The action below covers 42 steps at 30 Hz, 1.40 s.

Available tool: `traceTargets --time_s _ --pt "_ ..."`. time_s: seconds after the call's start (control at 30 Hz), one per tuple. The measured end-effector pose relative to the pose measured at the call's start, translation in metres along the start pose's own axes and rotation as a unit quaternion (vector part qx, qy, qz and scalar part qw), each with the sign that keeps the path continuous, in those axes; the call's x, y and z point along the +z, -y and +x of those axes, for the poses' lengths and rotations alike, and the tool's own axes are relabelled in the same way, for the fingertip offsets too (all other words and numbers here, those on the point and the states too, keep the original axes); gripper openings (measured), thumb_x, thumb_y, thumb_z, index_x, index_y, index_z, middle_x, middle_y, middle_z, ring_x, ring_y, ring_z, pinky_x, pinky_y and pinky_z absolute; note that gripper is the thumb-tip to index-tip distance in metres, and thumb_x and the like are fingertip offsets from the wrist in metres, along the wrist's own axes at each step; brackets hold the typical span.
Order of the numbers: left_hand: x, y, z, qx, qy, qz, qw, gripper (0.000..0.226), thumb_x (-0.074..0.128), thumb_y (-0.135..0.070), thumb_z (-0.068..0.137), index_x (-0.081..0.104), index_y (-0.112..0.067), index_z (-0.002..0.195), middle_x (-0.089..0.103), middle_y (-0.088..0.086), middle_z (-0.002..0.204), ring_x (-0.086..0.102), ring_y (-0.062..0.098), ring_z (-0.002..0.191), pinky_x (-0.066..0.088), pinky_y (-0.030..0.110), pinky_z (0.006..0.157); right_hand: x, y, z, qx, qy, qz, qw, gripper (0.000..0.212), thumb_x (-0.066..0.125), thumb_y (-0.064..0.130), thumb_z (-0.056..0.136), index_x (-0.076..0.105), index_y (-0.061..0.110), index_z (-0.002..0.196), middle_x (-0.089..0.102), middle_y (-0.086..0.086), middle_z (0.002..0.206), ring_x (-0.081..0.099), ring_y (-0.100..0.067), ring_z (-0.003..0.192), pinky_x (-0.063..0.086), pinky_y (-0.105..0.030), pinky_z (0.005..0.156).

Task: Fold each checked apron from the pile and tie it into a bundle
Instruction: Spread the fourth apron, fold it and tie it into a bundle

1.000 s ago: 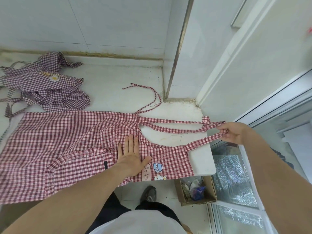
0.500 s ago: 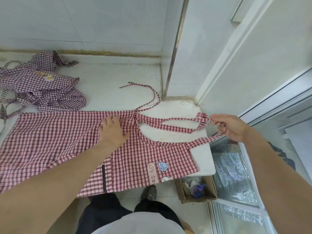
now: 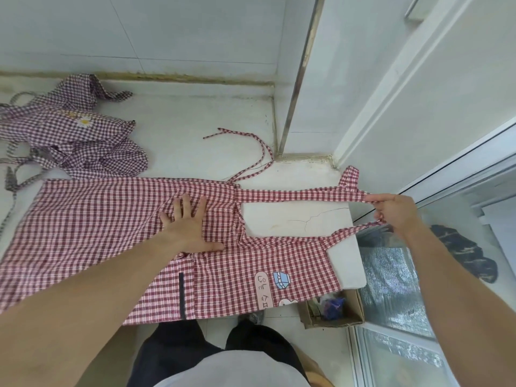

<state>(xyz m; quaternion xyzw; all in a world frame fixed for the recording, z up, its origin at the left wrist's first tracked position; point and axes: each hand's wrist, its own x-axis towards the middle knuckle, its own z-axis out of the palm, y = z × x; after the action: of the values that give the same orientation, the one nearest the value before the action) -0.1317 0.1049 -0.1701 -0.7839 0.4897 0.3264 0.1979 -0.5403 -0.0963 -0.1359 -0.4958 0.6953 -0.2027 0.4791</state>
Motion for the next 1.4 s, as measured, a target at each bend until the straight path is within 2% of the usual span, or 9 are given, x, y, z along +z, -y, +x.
traceTargets --time_s 0.17,0.23,0.43,0.63,0.8,0.97,1.17,1.3,1.4 --pt "0.009 -0.001 0.002 0.017 -0.025 -0.014 0.999 0.139 0.049 -0.094 0.064 -0.038 -0.023 0.147 -0.043 0.021 0.151 -0.035 0.042 0.142 -0.012 0.065 0.116 0.034 -0.001 -0.007 0.039 -0.13 -0.033 0.99 0.049 0.061 0.005 0.088 0.055 0.004 0.136 0.052 -0.017 0.14 0.058 -0.028 0.111 0.052 -0.036 0.09" --pt "0.013 -0.003 0.004 0.026 -0.039 -0.039 0.998 0.138 0.048 -0.095 0.064 -0.035 -0.024 0.148 -0.043 0.02 0.151 -0.037 0.041 0.141 -0.015 0.063 0.115 0.061 0.008 -0.033 -0.091 -0.214 -0.125 0.964 0.049 0.061 0.007 0.086 0.054 0.004 0.134 0.048 -0.017 0.14 0.048 -0.033 0.127 0.04 -0.046 0.107" --pt "0.034 -0.006 0.006 0.082 -0.222 -0.175 0.956 0.089 0.048 -0.062 0.093 -0.001 -0.029 0.159 -0.015 0.009 0.165 -0.015 0.028 0.152 -0.011 0.055 0.119 0.194 0.012 -0.147 -0.355 0.129 -0.223 0.899 0.04 0.056 0.022 0.098 0.053 0.02 0.138 0.034 0.002 0.155 0.027 -0.012 0.144 0.02 -0.033 0.122" --pt "0.051 0.026 -0.023 0.136 -0.429 -0.222 0.865 0.045 0.044 -0.029 0.096 0.053 -0.011 0.137 0.044 0.011 0.147 0.038 0.028 0.139 0.028 0.054 0.117 0.256 -0.024 -0.166 -0.394 0.199 -0.436 0.784 0.065 0.025 0.06 0.101 0.017 0.03 0.158 -0.001 0.003 0.167 -0.013 -0.018 0.153 -0.002 -0.054 0.123" --pt "0.086 0.095 -0.033 -0.03 -0.237 -0.137 0.961 0.072 0.013 -0.063 0.097 0.001 -0.028 0.159 -0.005 0.008 0.167 -0.011 0.036 0.152 -0.008 0.062 0.117 0.252 -0.028 -0.167 -0.339 0.188 -0.516 0.764 0.07 0.009 0.069 0.097 -0.01 0.036 0.157 -0.028 0.005 0.161 -0.034 -0.015 0.146 -0.019 -0.059 0.116" --pt "0.079 0.122 -0.033 0.009 -0.136 -0.08 0.987 0.082 0.005 -0.074 0.09 -0.023 -0.03 0.154 -0.034 0.005 0.159 -0.03 0.035 0.146 -0.02 0.065 0.111 0.263 -0.024 -0.188 -0.261 0.147 -0.534 0.79 0.072 0.014 0.066 0.096 -0.009 0.036 0.157 -0.024 0.002 0.163 -0.029 -0.021 0.148 -0.021 -0.06 0.115" --pt "0.069 0.14 -0.046 0.044 -0.193 -0.162 0.967 0.075 0.052 -0.053 0.094 0.021 -0.025 0.156 0.007 0.01 0.165 -0.001 0.033 0.152 -0.011 0.058 0.115 0.308 -0.015 -0.257 -0.415 0.099 -0.347 0.835 0.058 0.05 0.042 0.096 0.039 0.026 0.15 0.026 0.004 0.162 0.017 -0.018 0.151 0.017 -0.05 0.123" --pt "0.067 0.131 -0.071 0.134 -0.325 -0.228 0.908 0.03 0.067 -0.02 0.087 0.061 -0.017 0.116 0.056 0.003 0.116 0.052 0.02 0.11 0.043 0.039 0.1 0.331 -0.03 -0.281 -0.389 0.163 -0.412 0.808 0.084 0.049 0.062 0.087 0.019 0.028 0.158 0.002 0.006 0.167 -0.006 -0.016 0.153 0.0 -0.048 0.123" --pt "0.073 0.13 -0.091 0.225 -0.184 -0.238 0.927 0.007 0.053 -0.02 0.096 0.059 -0.018 0.101 0.059 -0.002 0.099 0.058 0.016 0.094 0.05 0.027 0.082 0.349 -0.037 -0.288 -0.344 0.159 -0.527 0.761 0.104 0.055 0.065 0.077 0.006 0.024 0.159 -0.007 -0.004 0.167 -0.015 -0.026 0.152 0.0 -0.058 0.122"
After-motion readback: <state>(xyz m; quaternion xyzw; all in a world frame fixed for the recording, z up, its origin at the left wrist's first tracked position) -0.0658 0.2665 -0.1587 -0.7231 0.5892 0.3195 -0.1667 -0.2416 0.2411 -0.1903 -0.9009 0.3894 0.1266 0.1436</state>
